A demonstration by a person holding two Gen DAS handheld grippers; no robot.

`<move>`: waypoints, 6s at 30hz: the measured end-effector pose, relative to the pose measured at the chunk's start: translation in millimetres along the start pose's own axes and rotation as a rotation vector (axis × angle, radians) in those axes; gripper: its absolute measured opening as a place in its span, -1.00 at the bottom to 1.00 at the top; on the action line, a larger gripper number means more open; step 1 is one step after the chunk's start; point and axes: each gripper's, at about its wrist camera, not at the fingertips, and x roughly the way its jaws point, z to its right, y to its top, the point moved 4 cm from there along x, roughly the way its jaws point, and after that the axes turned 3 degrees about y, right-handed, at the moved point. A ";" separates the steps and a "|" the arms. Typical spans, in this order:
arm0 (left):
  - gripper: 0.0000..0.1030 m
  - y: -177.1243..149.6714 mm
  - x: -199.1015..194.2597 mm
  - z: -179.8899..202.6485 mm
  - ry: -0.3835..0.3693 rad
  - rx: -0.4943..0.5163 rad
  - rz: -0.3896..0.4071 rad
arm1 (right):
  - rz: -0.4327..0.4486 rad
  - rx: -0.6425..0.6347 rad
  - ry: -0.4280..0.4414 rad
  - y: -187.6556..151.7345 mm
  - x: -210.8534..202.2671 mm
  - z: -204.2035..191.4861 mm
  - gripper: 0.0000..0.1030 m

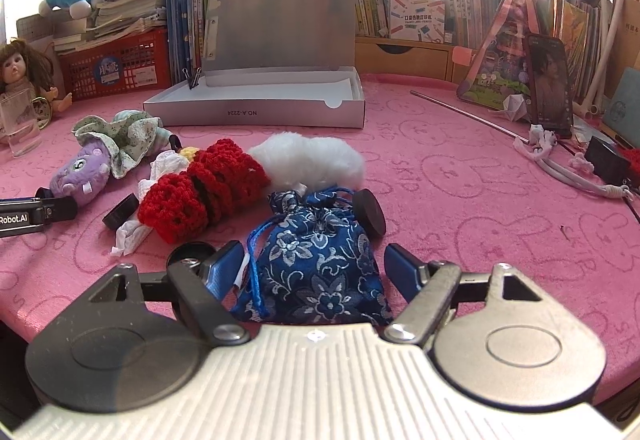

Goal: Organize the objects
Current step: 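Move the right tool to the blue floral pouch while the left tool approaches a black lid, then close the right tool on the blue pouch while the left tool grips the black lid, then carry the pouch in the right tool and lid in the left tool into the white box, then open the left tool to drop the lid while the right tool releases the pouch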

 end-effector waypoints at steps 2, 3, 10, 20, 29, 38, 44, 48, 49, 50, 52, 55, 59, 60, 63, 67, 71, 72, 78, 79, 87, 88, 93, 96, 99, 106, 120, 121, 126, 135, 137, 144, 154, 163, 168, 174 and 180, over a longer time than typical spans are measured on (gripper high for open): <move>-0.13 0.1 -1.4 -0.6 -0.009 -0.007 -0.001 | -0.003 0.008 0.005 0.0 -0.2 0.6 0.60; -0.14 0.2 -2.0 -0.4 -0.012 -0.009 -0.001 | -0.004 0.010 0.006 -0.2 -0.3 0.5 0.59; -0.17 -4.1 -1.0 4.7 0.005 0.028 0.002 | -0.015 0.013 0.008 -0.2 1.3 -0.8 0.55; -0.17 -5.0 -0.4 8.1 0.016 0.044 0.006 | -0.016 0.020 0.013 -0.6 0.6 -0.8 0.40; -0.25 -0.8 -4.3 8.0 0.004 0.029 0.012 | -0.009 0.024 0.009 2.2 -2.7 -0.9 0.27; -0.25 -3.6 -1.3 8.3 0.012 0.035 0.006 | -0.007 0.037 -0.020 2.5 7.5 1.5 0.52; -0.25 -2.8 -0.4 9.3 0.015 0.037 0.011 | 0.002 0.020 -0.033 2.7 13.2 -0.6 0.52; -0.26 2.3 -7.2 8.3 0.004 0.017 0.032 | -0.002 0.013 -0.023 3.6 10.1 -2.5 0.20; -0.26 4.6 -10.1 8.9 0.003 0.022 0.045 | -0.005 0.016 -0.018 4.5 8.7 -2.6 0.17; -0.26 7.1 -12.8 9.7 0.000 0.025 0.057 | -0.006 0.019 -0.013 5.2 7.2 -2.4 0.16; -0.26 12.1 -18.0 11.5 -0.009 0.026 0.076 | -0.001 0.025 0.004 8.2 2.8 -2.9 0.14; -0.26 17.4 -24.6 15.9 -0.025 0.030 0.099 | 0.022 0.024 0.028 14.1 -4.3 -5.2 0.14; -0.26 21.2 -30.0 22.2 -0.049 0.038 0.115 | 0.048 0.039 0.063 23.2 -11.4 -7.6 0.13; -0.26 21.9 -30.9 24.4 -0.054 0.042 0.117 | 0.052 0.042 0.068 24.5 -12.3 -8.1 0.13; -0.26 24.7 -31.8 28.2 -0.066 0.043 0.120 | 0.064 0.046 0.074 28.1 -13.9 -9.0 0.13; -0.26 29.5 -28.7 32.9 -0.078 0.046 0.115 | 0.065 0.050 0.081 30.9 -12.8 -10.1 0.13; -0.26 34.3 -23.7 36.6 -0.093 0.038 0.095 | 0.074 0.049 0.082 34.2 -12.8 -11.2 0.13; -0.26 35.4 -23.1 37.7 -0.095 0.039 0.094 | 0.076 0.047 0.082 35.1 -12.7 -11.7 0.13; -0.26 43.3 -20.3 45.4 -0.118 0.043 0.089 | 0.075 0.072 0.094 40.7 -11.8 -9.5 0.14; -0.26 44.8 -19.5 46.2 -0.123 0.039 0.085 | 0.076 0.077 0.097 41.9 -11.8 -8.7 0.14; -0.26 57.2 -17.0 53.0 -0.149 0.038 0.087 | 0.107 0.086 0.112 56.1 -16.2 -5.0 0.14; -0.26 59.3 -16.8 53.9 -0.153 0.037 0.088 | 0.112 0.086 0.113 58.6 -16.5 -4.6 0.14; -0.26 69.4 -13.0 57.9 -0.173 0.028 0.085 | 0.122 0.095 0.117 66.7 -14.8 -2.1 0.14; -0.26 74.1 -9.9 61.9 -0.182 0.030 0.082 | 0.118 0.115 0.126 71.8 -11.9 0.9 0.14; -0.26 78.0 -7.1 65.2 -0.196 0.027 0.076 | 0.116 0.130 0.130 76.3 -9.1 4.2 0.14; -0.26 91.0 1.3 71.6 -0.213 0.037 0.077 | 0.121 0.129 0.132 85.9 -3.9 8.4 0.14; -0.26 131.5 22.3 79.4 -0.226 0.048 0.096 | 0.119 0.156 0.137 116.9 11.6 26.7 0.14; -0.26 134.7 24.5 79.4 -0.225 0.047 0.098 | 0.118 0.157 0.137 119.4 13.4 28.2 0.14; -0.26 148.3 39.3 80.7 -0.224 0.044 0.085 | 0.112 0.180 0.145 132.3 25.1 37.6 0.14; -0.26 176.0 94.8 86.5 -0.190 0.022 0.028 | 0.030 0.257 0.175 158.0 75.2 55.2 0.14; -0.26 182.7 106.9 87.1 -0.181 0.017 0.014 | 0.016 0.269 0.180 163.6 83.8 56.7 0.14; -0.26 202.0 149.1 92.2 -0.177 -0.001 -0.055 | -0.035 0.287 0.203 182.9 119.5 56.3 0.14; -0.26 235.0 232.1 106.8 -0.105 0.022 -0.074 | -0.110 0.358 0.229 216.5 196.7 59.5 0.15; -0.26 229.8 298.0 107.4 -0.038 0.057 -0.132 | -0.134 0.331 0.165 223.4 257.1 56.5 0.15; -0.26 224.3 318.3 108.8 -0.032 0.071 -0.151 | -0.157 0.315 0.151 219.2 281.1 55.1 0.15; -0.26 222.6 333.5 111.3 -0.020 0.080 -0.173 | -0.185 0.290 0.145 211.1 300.2 51.2 0.15; -0.26 217.1 334.2 117.0 0.004 0.116 -0.205 | -0.178 0.253 0.137 207.0 304.9 45.6 0.19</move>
